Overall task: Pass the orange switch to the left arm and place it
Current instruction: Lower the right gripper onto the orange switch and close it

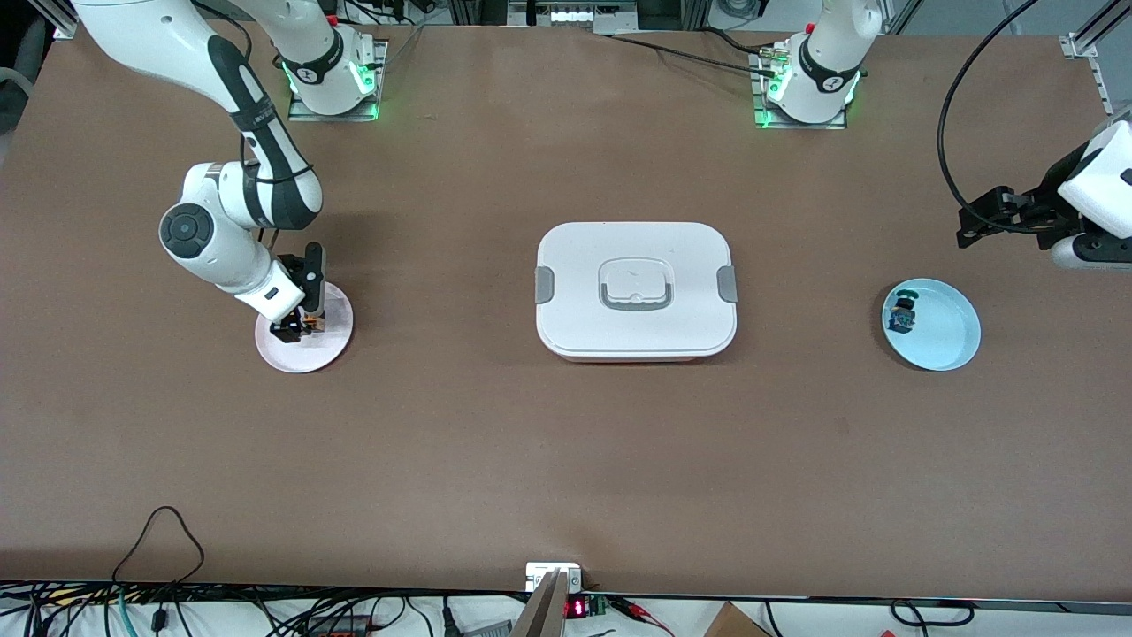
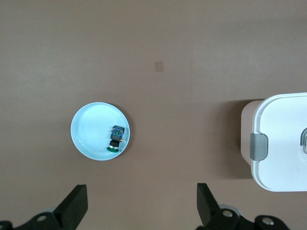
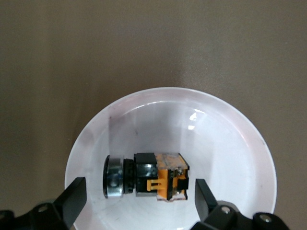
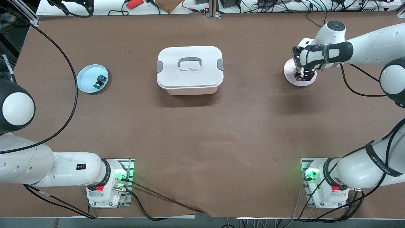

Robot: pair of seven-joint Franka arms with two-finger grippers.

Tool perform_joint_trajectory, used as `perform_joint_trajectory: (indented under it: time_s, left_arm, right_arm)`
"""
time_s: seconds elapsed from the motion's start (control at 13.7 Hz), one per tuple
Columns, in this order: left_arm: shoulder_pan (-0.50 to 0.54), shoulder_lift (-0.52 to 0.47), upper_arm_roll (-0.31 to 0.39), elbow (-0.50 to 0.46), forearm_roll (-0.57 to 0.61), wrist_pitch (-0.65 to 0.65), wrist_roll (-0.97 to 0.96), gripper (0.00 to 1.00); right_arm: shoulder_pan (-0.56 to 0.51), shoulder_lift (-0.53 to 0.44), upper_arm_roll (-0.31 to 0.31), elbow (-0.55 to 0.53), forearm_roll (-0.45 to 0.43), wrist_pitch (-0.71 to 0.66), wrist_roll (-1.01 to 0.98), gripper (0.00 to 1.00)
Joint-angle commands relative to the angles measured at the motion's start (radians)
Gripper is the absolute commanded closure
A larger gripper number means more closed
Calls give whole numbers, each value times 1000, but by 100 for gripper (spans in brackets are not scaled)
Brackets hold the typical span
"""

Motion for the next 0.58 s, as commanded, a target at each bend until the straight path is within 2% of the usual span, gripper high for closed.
perform_joint_trajectory:
  time_s: [0.0, 0.22, 0.29, 0.36, 0.51]
  left_arm:
    - [5, 14, -2, 28, 15, 2, -9, 0]
    - [5, 12, -2, 28, 18, 0, -10, 0]
    - [5, 12, -2, 28, 13, 0, -10, 0]
    - [10, 12, 0, 28, 10, 0, -9, 0]
    - [10, 11, 0, 28, 10, -1, -10, 0]
  right_arm:
    - [2, 16, 1, 10, 0, 17, -19, 0]
    - [1, 26, 1, 10, 3, 33, -19, 0]
    - [2, 27, 1, 10, 3, 37, -19, 5]
    - [2, 27, 3, 10, 5, 40, -18, 13]
    - [2, 27, 6, 10, 10, 40, -18, 44]
